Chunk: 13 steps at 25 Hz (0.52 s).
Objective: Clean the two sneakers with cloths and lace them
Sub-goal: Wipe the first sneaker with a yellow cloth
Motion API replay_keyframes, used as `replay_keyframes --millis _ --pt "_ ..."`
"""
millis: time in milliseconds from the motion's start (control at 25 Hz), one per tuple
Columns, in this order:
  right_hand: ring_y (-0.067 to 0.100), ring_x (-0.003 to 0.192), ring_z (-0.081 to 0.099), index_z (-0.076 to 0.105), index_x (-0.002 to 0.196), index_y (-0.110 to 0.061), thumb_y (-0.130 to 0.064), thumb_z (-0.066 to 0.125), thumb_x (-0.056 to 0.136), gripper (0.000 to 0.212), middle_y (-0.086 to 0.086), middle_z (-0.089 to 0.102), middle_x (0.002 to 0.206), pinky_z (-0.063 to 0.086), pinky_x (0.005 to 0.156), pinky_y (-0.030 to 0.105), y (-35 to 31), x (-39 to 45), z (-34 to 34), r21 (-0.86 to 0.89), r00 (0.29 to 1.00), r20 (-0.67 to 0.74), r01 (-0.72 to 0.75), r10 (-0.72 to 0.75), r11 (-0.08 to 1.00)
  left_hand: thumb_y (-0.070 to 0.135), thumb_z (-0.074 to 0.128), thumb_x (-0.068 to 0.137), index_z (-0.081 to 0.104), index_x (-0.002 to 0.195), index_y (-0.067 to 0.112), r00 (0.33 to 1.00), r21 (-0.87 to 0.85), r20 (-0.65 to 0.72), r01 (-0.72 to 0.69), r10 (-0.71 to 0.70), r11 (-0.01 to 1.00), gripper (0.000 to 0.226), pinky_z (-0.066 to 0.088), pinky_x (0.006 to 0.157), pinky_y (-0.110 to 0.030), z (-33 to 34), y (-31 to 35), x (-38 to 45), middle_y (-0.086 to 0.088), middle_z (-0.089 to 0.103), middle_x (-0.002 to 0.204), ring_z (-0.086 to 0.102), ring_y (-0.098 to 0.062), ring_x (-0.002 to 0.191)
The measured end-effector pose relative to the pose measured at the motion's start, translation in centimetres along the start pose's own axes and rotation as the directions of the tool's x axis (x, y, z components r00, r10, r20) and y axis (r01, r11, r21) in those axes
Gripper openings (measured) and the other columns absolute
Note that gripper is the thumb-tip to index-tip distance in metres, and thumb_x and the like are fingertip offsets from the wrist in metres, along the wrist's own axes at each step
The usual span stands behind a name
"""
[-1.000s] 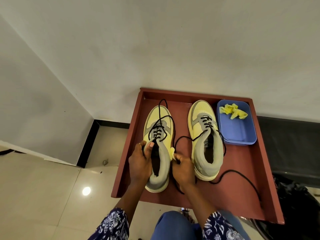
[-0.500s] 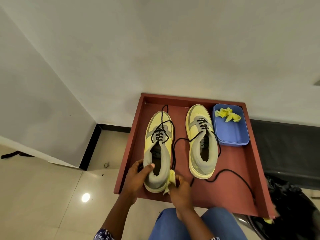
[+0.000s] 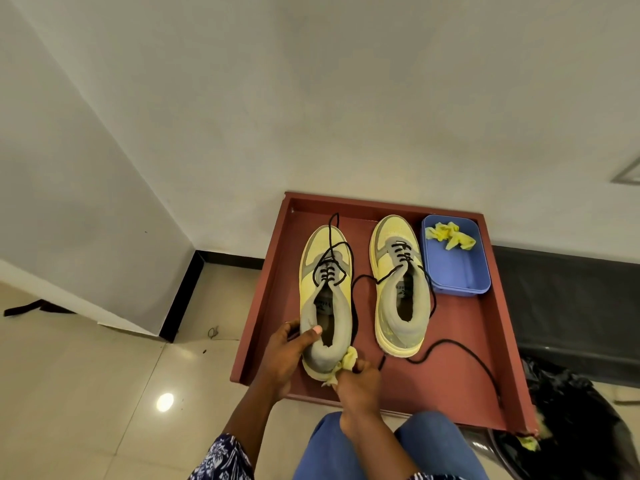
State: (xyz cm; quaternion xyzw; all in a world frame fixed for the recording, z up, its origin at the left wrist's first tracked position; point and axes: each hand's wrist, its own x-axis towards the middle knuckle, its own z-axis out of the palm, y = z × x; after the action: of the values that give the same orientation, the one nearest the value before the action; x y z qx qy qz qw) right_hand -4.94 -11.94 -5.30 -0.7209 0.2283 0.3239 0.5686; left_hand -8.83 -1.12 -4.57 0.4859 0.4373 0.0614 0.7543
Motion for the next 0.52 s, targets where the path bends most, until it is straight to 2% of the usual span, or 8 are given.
replay_keyframes --millis 160,280,360,440,520 --pt "0.022 0.062 0.058 0.064 0.090 0.002 0.011 0.054 0.076 0.019 0.011 0.065 0.075 0.050 0.062 0.034 0.0 -1.1 0.8 0.072 0.997 0.006 -0.076 0.076 0.994 0.016 0.068 0.080 0.058 0.114 0.008 1.000 -0.008 0.019 0.007 -0.007 1.000 0.036 0.050 0.093 -0.040 0.0 -0.1 0.0 -0.011 0.067 0.107 0.063 -0.024 0.102" --pt "0.026 0.064 0.060 0.062 0.079 0.002 0.019 0.051 0.076 0.020 0.013 0.063 0.071 0.051 0.061 0.035 -0.8 -2.2 1.0 0.242 0.990 0.051 -0.144 0.135 0.960 0.018 0.067 0.082 0.057 0.116 0.008 1.000 0.003 0.029 0.011 -0.011 1.000 0.037 0.051 0.093 -0.039 0.0 0.0 -0.2 -0.011 0.067 0.109 0.063 -0.024 0.103" --pt "0.025 0.066 0.058 0.059 0.080 0.004 0.023 0.046 0.079 0.023 0.013 0.060 0.074 0.050 0.061 0.031 -1.9 -3.3 0.9 0.367 0.978 0.100 -0.210 0.186 0.906 0.018 0.064 0.084 0.057 0.116 0.010 0.999 0.003 0.040 0.017 -0.017 1.000 0.034 0.051 0.092 -0.038 0.0 0.2 -0.4 -0.011 0.067 0.109 0.063 -0.024 0.103" --pt "0.026 0.069 0.055 0.056 0.091 0.004 0.025 0.041 0.081 0.028 0.014 0.056 0.079 0.051 0.071 0.036 -2.7 -4.0 0.8 0.476 0.954 0.155 -0.300 0.258 0.827 0.019 0.062 0.086 0.057 0.116 0.010 0.999 -0.001 0.052 0.016 -0.016 1.000 0.032 0.051 0.090 -0.035 0.1 0.2 -0.5 -0.010 0.067 0.109 0.063 -0.023 0.102" --pt "0.027 0.070 0.052 0.054 0.094 0.003 0.025 0.038 0.081 0.030 0.014 0.052 0.080 0.047 0.086 0.040 -3.1 -4.3 0.9 0.544 0.930 0.192 -0.367 0.315 0.755 0.021 0.061 0.086 0.057 0.117 0.010 0.998 0.001 0.058 0.010 -0.010 1.000 0.032 0.051 0.089 -0.035 0.1 0.1 -0.7 -0.010 0.067 0.108 0.063 -0.022 0.102"
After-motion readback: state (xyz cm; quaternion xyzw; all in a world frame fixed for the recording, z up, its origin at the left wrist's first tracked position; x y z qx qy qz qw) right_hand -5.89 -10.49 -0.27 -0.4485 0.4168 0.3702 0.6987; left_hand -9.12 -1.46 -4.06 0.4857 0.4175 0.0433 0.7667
